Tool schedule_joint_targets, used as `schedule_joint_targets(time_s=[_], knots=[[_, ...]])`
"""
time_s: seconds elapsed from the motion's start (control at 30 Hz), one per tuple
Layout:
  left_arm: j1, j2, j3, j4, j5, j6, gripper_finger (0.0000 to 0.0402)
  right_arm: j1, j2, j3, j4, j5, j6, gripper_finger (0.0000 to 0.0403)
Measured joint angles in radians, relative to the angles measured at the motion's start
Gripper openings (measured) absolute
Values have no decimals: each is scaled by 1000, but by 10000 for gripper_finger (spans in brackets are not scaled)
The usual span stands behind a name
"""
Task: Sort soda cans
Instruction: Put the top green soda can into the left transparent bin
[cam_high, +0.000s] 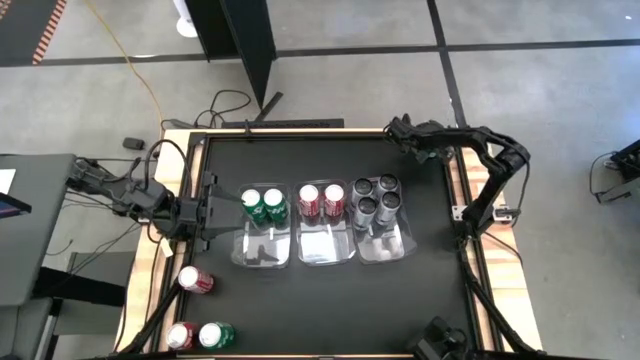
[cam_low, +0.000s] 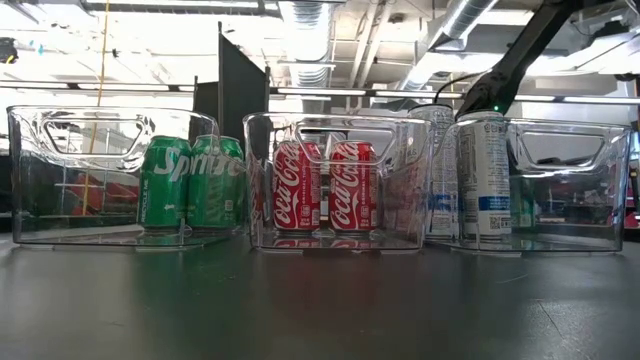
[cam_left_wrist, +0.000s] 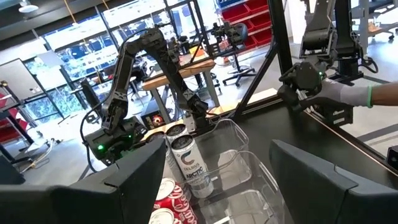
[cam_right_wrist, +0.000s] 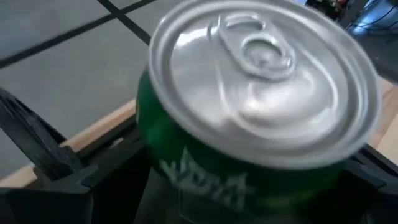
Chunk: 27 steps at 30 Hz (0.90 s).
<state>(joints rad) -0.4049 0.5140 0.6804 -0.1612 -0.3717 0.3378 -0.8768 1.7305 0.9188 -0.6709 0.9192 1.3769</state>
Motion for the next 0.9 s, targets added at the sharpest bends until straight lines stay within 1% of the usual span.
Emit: schedule_joint_targets(time_s=[0.37,0.53,0.77,0.9], knots=[[0,0,0,1,0,6,281,0,0,0,-3,8,3,306],[0,0,0,1,-1,7,281,3,0,0,-2,6,2,298],[0,0,0,2,-1,11,281,41,-2,0,-6,7,-13,295],[0,0,0,2,-2,11,281,65,-23,-1,-18,14,-15,294]])
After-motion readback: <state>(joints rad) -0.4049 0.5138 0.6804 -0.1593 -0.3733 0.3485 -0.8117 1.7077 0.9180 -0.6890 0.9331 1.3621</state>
